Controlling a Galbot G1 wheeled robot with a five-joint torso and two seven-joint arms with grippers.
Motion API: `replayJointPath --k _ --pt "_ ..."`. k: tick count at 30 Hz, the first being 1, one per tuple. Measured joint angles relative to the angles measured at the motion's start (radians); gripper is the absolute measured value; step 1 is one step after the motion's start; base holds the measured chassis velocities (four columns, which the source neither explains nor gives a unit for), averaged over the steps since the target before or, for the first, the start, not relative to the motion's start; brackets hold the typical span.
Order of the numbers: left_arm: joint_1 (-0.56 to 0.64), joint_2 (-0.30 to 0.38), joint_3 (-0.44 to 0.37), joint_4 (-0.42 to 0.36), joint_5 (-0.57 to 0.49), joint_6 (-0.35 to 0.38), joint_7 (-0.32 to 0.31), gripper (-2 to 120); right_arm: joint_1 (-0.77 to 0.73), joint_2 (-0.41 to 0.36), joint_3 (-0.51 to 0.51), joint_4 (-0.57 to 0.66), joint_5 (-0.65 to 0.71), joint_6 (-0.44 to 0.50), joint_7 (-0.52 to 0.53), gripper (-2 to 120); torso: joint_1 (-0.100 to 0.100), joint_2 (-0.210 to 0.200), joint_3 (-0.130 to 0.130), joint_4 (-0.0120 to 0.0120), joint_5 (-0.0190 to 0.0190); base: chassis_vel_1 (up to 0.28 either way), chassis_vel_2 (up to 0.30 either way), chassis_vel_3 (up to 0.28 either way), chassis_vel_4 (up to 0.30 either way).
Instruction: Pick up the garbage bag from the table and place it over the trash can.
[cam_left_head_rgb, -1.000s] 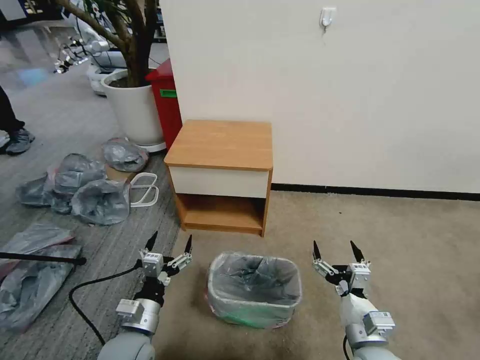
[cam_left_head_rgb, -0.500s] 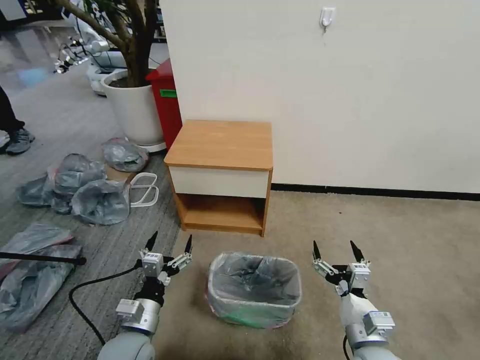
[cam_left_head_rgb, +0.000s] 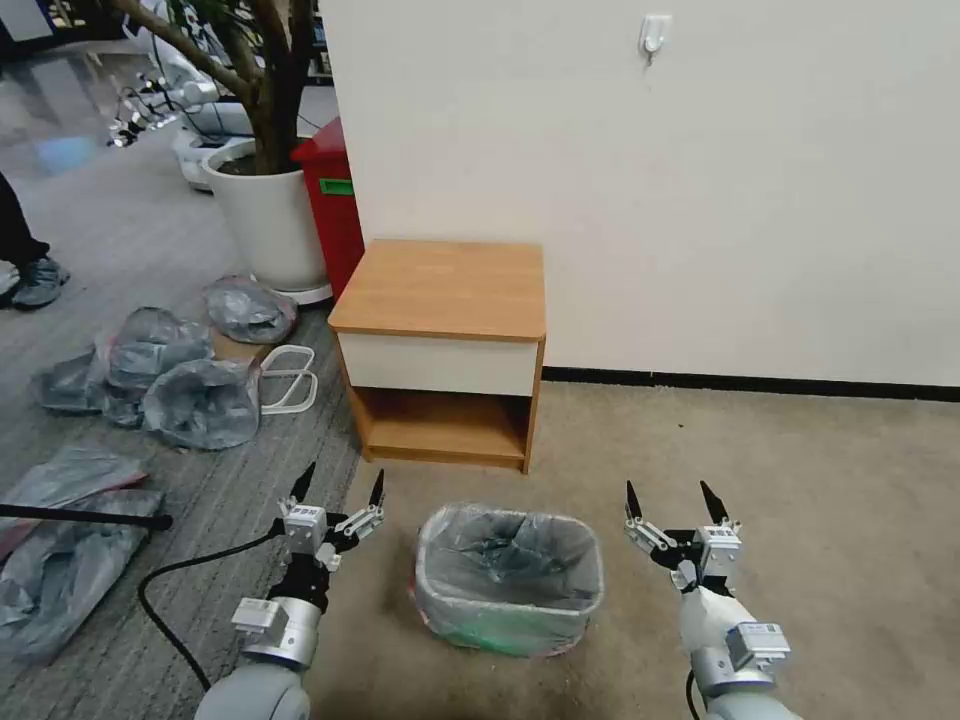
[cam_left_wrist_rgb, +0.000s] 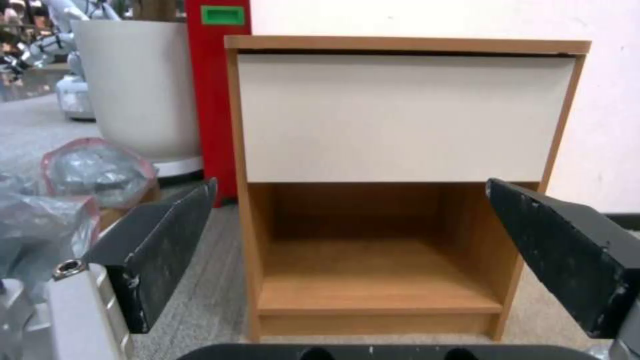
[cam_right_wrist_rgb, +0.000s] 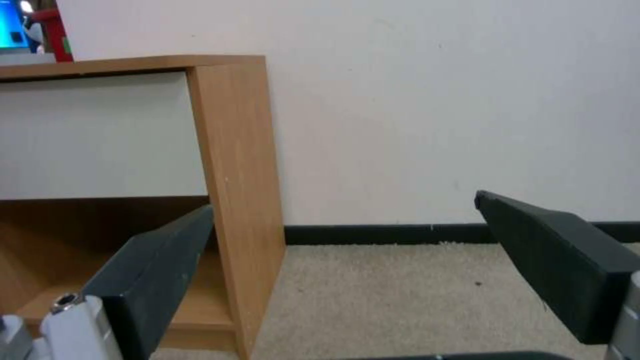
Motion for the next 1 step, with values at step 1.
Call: replayJointPath --k 1 --pt "0.0 0.0 0.0 0.0 0.0 0.0 0.0 100 0.0 0.0 0.0 0.0 0.0 0.0 0.0 100 0.0 0.0 0.0 0.0 0.0 0.0 0.0 0.0 0.0"
